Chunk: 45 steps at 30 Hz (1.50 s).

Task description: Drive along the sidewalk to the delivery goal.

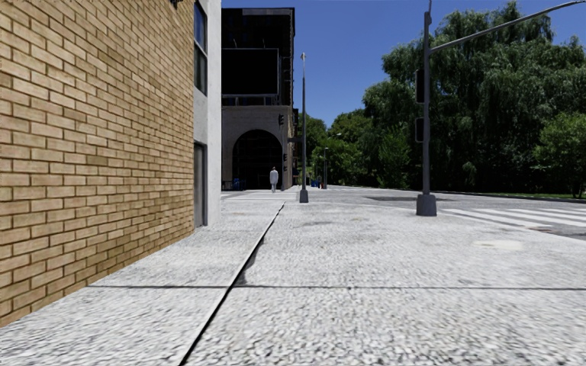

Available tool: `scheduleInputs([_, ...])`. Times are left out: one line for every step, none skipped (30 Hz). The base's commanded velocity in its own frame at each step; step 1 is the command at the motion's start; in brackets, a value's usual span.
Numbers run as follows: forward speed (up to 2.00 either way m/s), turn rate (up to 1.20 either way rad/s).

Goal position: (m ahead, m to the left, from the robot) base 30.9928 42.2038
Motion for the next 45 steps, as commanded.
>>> scheduleInputs([2.00, 0.00])
scheduleInputs([2.00, 0.00])
scheduleInputs([2.00, 0.00])
scheduleInputs([2.00, 0.00])
scheduleInputs([2.00, 0.00])
scheduleInputs([2.00, 0.00])
scheduleInputs([2.00, 0.00])
scheduleInputs([2.00, 0.00])
scheduleInputs([2.00, 0.00])
scheduleInputs([2.00, 0.00])
scheduleInputs([2.00, 0.00])
scheduleInputs([2.00, 0.00])
scheduleInputs([2.00, 0.00])
scheduleInputs([2.00, 0.00])
scheduleInputs([2.00, 0.00])
scheduleInputs([2.00, 0.00])
scheduleInputs([2.00, 0.00])
scheduleInputs([2.00, 0.00])
scheduleInputs([2.00, 0.00])
scheduleInputs([2.00, 0.00])
scheduleInputs([2.00, 0.00])
scheduleInputs([2.00, 0.00])
scheduleInputs([2.00, 0.00])
scheduleInputs([2.00, 0.00])
scheduleInputs([2.00, 0.00])
scheduleInputs([2.00, 0.00])
scheduleInputs([2.00, 0.00])
scheduleInputs([2.00, 0.00])
scheduleInputs([2.00, 0.00])
scheduleInputs([2.00, 0.00])
scheduleInputs([2.00, 0.00])
scheduleInputs([2.00, 0.00])
scheduleInputs([2.00, 0.00])
scheduleInputs([2.00, 0.00])
scheduleInputs([2.00, 0.00])
scheduleInputs([2.00, 0.00])
scheduleInputs([2.00, 0.00])
scheduleInputs([2.00, 0.00])
scheduleInputs([2.00, 0.00])
scheduleInputs([2.00, 0.00])
scheduleInputs([2.00, 0.00])
scheduleInputs([2.00, 0.00])
scheduleInputs([2.00, 0.00])
scheduleInputs([2.00, 0.00])
scheduleInputs([2.00, 0.00])
